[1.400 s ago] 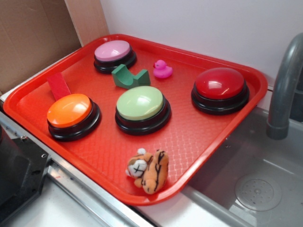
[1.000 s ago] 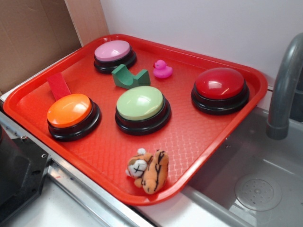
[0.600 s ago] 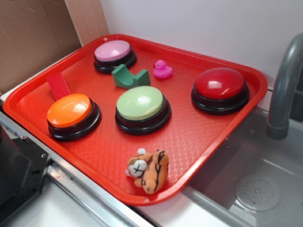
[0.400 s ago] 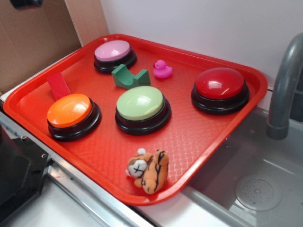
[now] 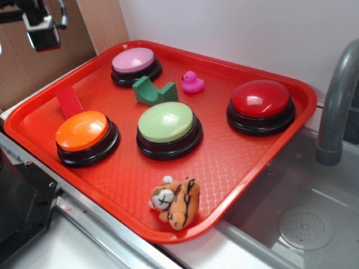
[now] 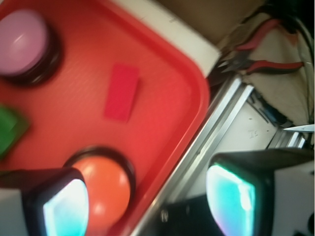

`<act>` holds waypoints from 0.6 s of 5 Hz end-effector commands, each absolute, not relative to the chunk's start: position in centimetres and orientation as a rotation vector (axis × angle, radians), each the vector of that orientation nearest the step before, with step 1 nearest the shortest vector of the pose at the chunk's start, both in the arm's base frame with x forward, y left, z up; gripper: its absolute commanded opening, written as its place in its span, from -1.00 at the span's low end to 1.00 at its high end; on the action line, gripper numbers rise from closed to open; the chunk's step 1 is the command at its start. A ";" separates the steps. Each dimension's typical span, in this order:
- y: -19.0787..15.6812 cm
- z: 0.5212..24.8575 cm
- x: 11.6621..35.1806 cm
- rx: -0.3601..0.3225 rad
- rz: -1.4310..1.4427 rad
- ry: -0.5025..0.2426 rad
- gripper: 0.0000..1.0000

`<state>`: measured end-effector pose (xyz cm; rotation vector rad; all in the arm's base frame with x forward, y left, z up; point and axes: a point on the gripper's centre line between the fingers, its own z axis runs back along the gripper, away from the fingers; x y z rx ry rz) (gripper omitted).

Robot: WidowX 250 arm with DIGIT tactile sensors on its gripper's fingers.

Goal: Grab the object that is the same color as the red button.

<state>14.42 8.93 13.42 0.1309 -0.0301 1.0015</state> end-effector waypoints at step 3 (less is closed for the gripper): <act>13.6 7.2 16.9 0.155 1.042 -0.212 1.00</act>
